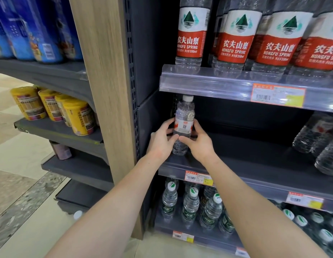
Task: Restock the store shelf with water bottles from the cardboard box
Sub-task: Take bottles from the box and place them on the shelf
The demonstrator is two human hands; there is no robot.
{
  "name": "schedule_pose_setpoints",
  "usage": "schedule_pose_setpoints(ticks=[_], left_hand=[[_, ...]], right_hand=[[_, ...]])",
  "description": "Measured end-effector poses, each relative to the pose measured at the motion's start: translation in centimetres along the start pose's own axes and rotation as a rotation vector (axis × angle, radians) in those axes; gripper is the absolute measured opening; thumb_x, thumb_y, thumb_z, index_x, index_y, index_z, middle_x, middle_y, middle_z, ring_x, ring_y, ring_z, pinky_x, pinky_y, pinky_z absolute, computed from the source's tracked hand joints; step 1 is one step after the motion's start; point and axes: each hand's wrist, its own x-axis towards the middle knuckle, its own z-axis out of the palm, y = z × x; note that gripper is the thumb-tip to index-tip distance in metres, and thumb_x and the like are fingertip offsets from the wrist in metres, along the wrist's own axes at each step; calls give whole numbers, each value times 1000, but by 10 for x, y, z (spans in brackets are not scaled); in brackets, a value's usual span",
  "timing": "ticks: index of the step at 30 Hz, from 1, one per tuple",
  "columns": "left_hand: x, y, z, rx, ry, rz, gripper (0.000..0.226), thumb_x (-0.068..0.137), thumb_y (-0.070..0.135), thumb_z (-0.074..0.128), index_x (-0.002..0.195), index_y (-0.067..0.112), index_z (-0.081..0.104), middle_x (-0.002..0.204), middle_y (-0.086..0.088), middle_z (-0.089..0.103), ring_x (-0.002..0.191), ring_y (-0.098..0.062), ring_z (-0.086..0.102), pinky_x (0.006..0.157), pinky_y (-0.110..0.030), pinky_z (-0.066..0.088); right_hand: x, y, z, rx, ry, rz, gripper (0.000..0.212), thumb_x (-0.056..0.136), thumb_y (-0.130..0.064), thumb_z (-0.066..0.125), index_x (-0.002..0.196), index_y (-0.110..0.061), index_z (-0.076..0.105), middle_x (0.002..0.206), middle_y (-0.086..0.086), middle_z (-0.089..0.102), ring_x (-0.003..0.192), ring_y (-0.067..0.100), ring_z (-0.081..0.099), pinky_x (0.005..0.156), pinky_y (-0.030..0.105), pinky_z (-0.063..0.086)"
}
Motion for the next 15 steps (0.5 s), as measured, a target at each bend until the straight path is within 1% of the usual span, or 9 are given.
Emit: schedule_pose_setpoints(ticks=[4, 6, 9, 11, 15], left_hand=[[4, -4, 3, -3, 14, 11, 63, 100, 13, 70, 153, 40, 47, 126, 7, 71, 115, -9, 69, 106, -42, 56], [4, -5, 4, -13, 20, 3, 63, 101, 13, 69, 153, 41, 47, 127, 5, 71, 114, -10, 69, 105, -43, 57], [7, -4, 4, -1, 21, 7, 64, 101, 13, 68, 155, 38, 46, 128, 3, 70, 113, -9, 67, 105, -41, 57], [11, -3, 4, 20, 14, 19, 64, 101, 12, 68, 155, 37, 45, 128, 2, 70, 113, -8, 66, 105, -40, 57], [18, -4, 5, 42, 7, 22, 64, 101, 12, 68, 155, 37, 45, 128, 2, 71, 117, -9, 65, 106, -41, 56]], right_hand=[[4, 2, 0, 0, -3, -15, 84, 83, -40, 81, 154, -42, 36, 127, -1, 66, 114, 12, 64, 100, 39, 56], [6, 2, -1, -11, -11, -15, 83, 83, -41, 80, 153, -43, 36, 126, 0, 65, 113, 12, 64, 99, 39, 56], [9, 2, 0, -15, -17, -23, 81, 81, -47, 79, 151, -44, 38, 126, -1, 65, 113, 13, 63, 99, 41, 57], [11, 3, 0, -25, -7, -27, 78, 82, -44, 79, 150, -44, 40, 124, -2, 66, 112, 13, 64, 98, 42, 57], [15, 2, -1, -21, -3, -9, 81, 85, -40, 80, 153, -43, 36, 127, -1, 64, 115, 13, 63, 99, 37, 56]])
